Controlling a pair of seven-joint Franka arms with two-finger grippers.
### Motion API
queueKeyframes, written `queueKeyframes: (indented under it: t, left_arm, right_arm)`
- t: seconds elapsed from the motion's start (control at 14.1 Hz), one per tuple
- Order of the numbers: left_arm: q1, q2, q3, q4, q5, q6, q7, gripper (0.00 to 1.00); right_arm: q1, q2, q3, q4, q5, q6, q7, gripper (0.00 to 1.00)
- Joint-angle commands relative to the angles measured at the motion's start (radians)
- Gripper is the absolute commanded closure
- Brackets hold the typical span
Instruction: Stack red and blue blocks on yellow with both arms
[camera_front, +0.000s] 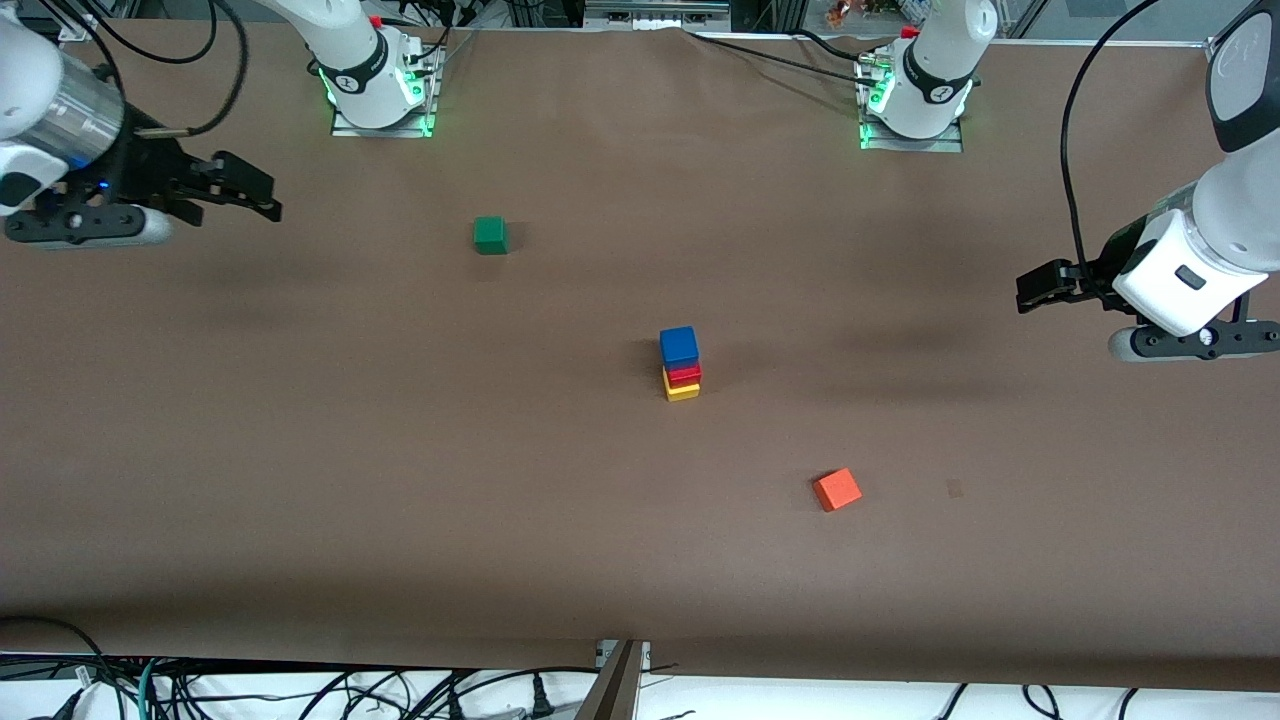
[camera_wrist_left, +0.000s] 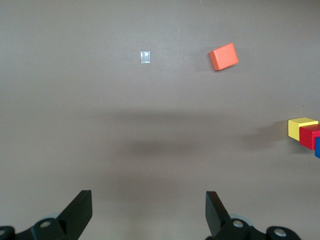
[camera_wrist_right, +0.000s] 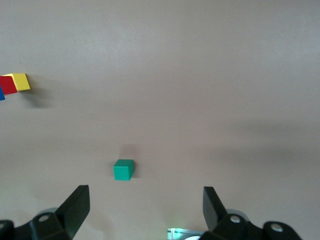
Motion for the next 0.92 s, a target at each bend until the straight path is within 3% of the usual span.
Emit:
queueKeyframes:
  t: [0.0,0.43,0.85]
  left_arm:
    - [-0.005,0.033,0.001,0.063,0.008,-0.014,-0.011,0.00]
    - [-0.005,0.033,0.001,0.063,0.008,-0.014,-0.011,0.00]
    - [-0.005,0.033,0.001,0.063,0.008,-0.014,-0.011,0.00]
  right_arm:
    - [-0.112,-0.032,0.098,-0.025,-0.018,-0.012,-0.045,0.00]
    - [-0.103,-0.029,0.119,0.010,-0.096,-0.015,-0.053,0.00]
    - [-0.100,-0.024,0.122,0.034,-0.093,-0.018,-0.038,0.00]
